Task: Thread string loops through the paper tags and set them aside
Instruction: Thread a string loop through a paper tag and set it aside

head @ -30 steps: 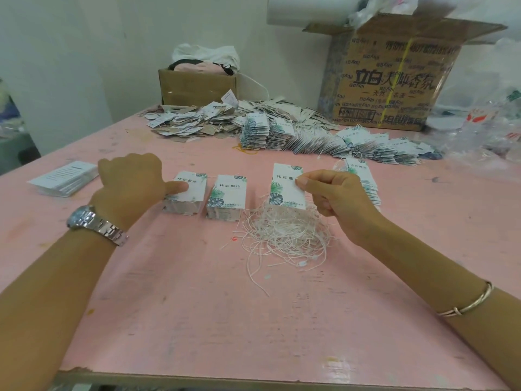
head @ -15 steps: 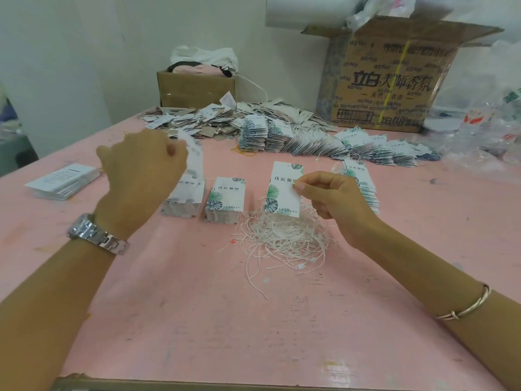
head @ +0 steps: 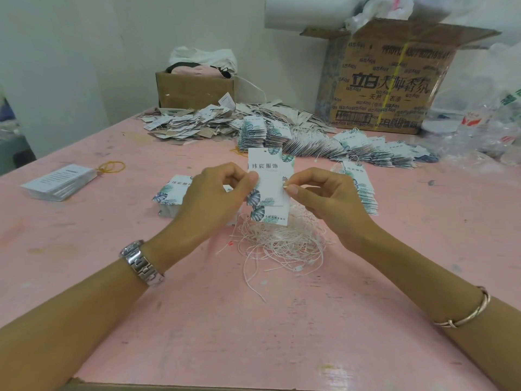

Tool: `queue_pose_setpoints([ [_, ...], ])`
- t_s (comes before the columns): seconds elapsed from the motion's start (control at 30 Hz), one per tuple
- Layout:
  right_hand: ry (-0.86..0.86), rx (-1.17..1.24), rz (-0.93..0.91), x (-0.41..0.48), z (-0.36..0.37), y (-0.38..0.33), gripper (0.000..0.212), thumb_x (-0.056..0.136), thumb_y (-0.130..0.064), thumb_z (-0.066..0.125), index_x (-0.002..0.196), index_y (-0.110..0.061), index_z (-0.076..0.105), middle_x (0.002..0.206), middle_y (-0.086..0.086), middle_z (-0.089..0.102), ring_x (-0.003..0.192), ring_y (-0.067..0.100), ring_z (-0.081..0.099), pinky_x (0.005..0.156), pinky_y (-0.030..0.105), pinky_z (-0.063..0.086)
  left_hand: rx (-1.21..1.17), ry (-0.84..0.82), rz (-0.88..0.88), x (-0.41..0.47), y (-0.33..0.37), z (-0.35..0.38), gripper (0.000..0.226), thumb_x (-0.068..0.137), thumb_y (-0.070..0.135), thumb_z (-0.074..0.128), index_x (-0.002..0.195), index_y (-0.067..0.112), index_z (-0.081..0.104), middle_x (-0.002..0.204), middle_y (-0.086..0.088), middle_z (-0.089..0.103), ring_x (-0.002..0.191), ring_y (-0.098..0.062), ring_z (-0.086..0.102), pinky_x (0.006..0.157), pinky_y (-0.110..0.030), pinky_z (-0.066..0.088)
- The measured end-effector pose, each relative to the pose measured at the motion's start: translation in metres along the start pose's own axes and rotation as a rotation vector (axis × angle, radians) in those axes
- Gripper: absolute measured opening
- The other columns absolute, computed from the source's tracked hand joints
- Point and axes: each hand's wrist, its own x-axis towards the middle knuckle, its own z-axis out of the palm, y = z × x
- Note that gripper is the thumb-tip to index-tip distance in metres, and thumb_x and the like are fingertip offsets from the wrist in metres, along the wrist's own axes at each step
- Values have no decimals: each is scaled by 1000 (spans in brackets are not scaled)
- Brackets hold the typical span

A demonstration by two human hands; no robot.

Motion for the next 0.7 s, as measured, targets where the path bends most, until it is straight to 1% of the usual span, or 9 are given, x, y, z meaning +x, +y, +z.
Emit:
queue_pose_setpoints([
  [0.07,-19,0,-17,-1,1,-1,1,85,-15,71,85,-16,72,63,-10,62,48,13,32,45,16,26,31,-15,2,-1,1,0,27,92,47,61,78,25,67,77,8,70,40,2,43,56,-26,31],
  [0.13,-29,-3,-44,-2,2,-1,3,82,-22,72,84,-20,73,61,2,57,50,24,27,46,21,22,44,-26,11,-1,2,0,25,92,46,62,81,25,69,79,8,70,41,4,45,56,-26,31],
  [0.27,-44,-4,-79,-2,2,0,6,82,-29,74,85,-24,74,69,33,52,54,47,27,52,42,21,4,-46,25,-3,3,0,23,90,44,65,81,23,70,80,7,71,43,6,47,56,-26,32],
  [0.33,-33,-15,-83,-1,2,1,5,82,-27,75,86,-23,74,75,40,53,56,54,36,51,50,27,-5,-54,21,-3,3,2,22,89,42,66,82,22,70,80,6,71,44,5,48,56,-25,34],
  [0.4,-15,-31,-93,0,2,3,5,82,-25,74,86,-22,74,75,41,56,60,57,43,55,60,38,-15,-63,12,-4,3,4,19,88,41,69,84,22,69,80,8,70,44,3,47,52,-21,37],
  [0.43,-6,-42,-101,0,2,3,6,82,-25,74,86,-21,74,73,39,57,61,57,45,58,61,41,-39,-67,6,-4,4,4,17,87,40,70,86,22,69,80,9,69,44,2,47,51,-17,38],
  [0.53,-2,-62,-129,0,1,3,7,82,-24,74,86,-19,74,69,32,59,60,53,45,60,52,42,-207,-65,-39,-5,7,6,16,89,38,68,92,22,72,78,10,71,53,0,55,52,-12,42],
  [0.6,-22,-79,-146,-1,1,3,5,84,-22,74,87,-18,75,64,23,59,56,45,40,59,41,36,-335,-45,-78,-6,9,8,17,92,35,66,85,21,73,70,9,72,56,0,59,52,-11,42],
  [0.7,-51,-115,-160,-3,2,4,3,87,-13,72,89,-12,73,57,-8,59,50,15,36,54,23,33,-423,-20,-109,-7,10,9,15,92,27,67,81,20,73,61,10,69,53,1,55,52,-12,44],
])
